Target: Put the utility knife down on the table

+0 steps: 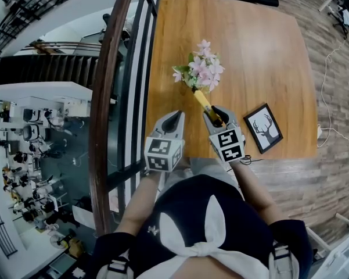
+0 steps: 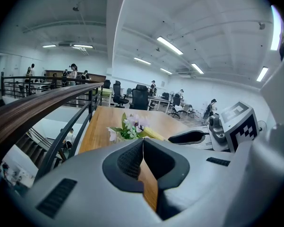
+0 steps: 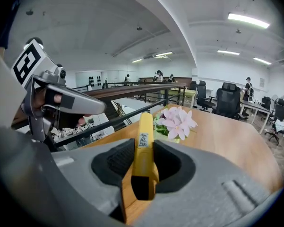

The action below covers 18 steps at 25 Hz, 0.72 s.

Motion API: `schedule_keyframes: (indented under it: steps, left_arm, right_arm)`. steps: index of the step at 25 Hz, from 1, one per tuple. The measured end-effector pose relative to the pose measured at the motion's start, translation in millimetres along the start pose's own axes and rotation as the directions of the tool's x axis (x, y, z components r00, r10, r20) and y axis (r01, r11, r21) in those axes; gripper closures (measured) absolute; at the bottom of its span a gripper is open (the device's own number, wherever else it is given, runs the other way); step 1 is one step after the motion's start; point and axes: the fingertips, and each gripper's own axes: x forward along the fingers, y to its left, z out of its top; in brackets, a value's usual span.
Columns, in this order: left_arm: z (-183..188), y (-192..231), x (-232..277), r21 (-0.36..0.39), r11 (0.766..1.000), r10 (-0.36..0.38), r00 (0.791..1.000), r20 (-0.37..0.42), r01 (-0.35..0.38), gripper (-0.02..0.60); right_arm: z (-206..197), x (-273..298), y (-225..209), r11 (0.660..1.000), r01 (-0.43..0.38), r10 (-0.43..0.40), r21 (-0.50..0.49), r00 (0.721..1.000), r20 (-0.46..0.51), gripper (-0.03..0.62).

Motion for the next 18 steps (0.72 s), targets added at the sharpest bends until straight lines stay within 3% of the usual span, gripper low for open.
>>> schedule_keyframes:
  steps: [18]
  left_arm:
    - [-1.9,5.8,3.4,0.001,1.0,0.023,1.0,-0.014,-0.023,0.563]
  right_arm:
    - [-21.0,17.7,1.4,0.999,-0.046,0.045,-0.015,0.997,-0.062,0.468]
